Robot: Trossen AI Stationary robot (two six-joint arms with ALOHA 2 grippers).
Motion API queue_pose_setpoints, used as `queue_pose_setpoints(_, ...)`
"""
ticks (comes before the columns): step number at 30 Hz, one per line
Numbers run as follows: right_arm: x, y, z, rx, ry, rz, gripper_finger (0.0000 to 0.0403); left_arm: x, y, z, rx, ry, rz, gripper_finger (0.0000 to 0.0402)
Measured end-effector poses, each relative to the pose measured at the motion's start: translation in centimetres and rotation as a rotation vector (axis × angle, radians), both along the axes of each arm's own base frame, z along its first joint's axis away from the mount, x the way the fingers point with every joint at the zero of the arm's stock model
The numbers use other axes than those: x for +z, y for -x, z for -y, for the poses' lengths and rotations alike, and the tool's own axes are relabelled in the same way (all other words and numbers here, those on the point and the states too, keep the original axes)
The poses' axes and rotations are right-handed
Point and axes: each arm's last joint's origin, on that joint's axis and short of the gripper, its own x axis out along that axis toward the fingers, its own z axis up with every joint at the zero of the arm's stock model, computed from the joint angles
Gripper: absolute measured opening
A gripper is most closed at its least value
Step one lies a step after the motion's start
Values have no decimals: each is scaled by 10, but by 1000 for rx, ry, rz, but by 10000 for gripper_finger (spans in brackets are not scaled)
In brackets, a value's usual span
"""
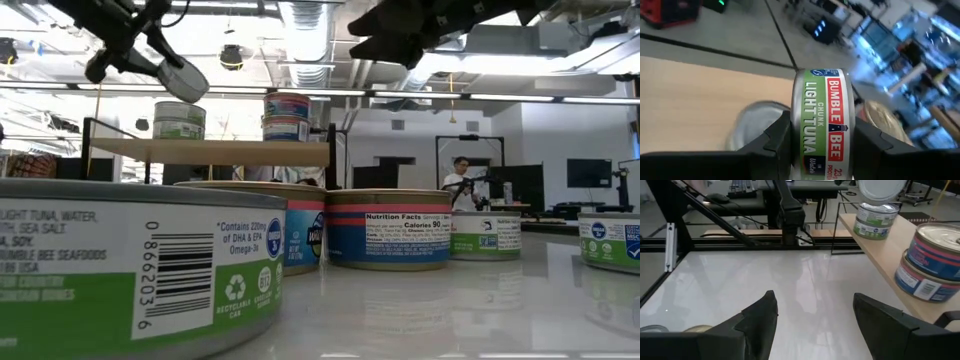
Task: Stack canned seafood by type on shelf
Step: Stack the green-white tuna can on top of the other green-white tuna cans on the shelf
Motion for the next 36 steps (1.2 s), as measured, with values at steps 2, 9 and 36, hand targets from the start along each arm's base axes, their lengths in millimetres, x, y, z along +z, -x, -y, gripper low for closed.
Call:
queue_pose_setpoints(2,1,0,-1,5,1,6,285,1,3,0,21,-2,25,139)
queue_pose_setpoints(9,4,-1,-2,7,6,39,285,-1,3,-4,71,15,29,139)
queue_pose_setpoints(36,4,-1,-3,28,20,37,286,-12,-18,-12,23,23,-139,226)
